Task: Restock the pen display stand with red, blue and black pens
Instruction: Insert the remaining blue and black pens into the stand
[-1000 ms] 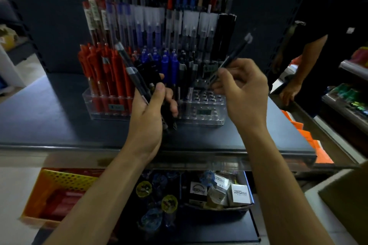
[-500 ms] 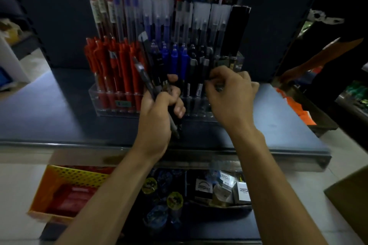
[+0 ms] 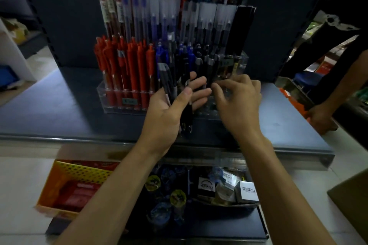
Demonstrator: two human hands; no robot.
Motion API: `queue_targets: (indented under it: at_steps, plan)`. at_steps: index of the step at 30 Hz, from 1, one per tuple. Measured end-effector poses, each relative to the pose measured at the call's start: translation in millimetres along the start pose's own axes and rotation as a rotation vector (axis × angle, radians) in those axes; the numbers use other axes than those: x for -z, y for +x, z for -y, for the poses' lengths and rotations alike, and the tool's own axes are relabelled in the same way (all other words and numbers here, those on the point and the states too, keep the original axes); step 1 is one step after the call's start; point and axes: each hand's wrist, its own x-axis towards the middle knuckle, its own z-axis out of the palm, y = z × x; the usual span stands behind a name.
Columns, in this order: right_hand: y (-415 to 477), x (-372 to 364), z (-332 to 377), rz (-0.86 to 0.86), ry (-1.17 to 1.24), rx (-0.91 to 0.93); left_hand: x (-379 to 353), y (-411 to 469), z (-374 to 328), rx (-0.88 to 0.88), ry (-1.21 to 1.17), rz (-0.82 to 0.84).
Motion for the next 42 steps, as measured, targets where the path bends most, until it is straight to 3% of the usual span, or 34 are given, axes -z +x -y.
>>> queue_targets:
  at_steps: [6, 11, 14, 20, 30, 33, 36, 42]
  plan:
    - [-27.4, 3.9, 10.2, -0.23, 0.165, 0.084, -2.6, -0.5, -0.2, -0.039, 0.059, 0.016]
    - [-49.0, 2.6, 30.2, 0.061, 0.56, 0.164, -4.7, -4.6, -0.2, -0.033, 0.196, 0.034]
    - [-52.7, 4.2, 30.5, 0.103, 0.63, 0.131, -3.8, -4.9, 0.7, -0.006, 0.173, 0.046]
    - [-44.5, 11.4, 20.7, 0.166, 0.668, 0.078, -4.2, -3.7, 1.4, 0.025, 0.085, 0.044]
    - [-8.5, 24.0, 4.1, -0.127, 0.718, -0.066, -2.2, 4.2, 6.0, -0.004, 0.168, -0.092]
    - [2.4, 23.0, 4.1, -0.189, 0.648, -0.026, -1.6, 5.2, 4.3, 0.039, 0.133, -0.128]
    - [7.0, 18.8, 4.0, -0.143, 0.567, 0.018, -0.2, 6.8, 1.6, 0.071, 0.09, -0.119]
    - [11.1, 16.6, 10.6, -0.171, 0.414, 0.057, 3.8, 5.6, 0.4, 0.089, -0.059, -0.03]
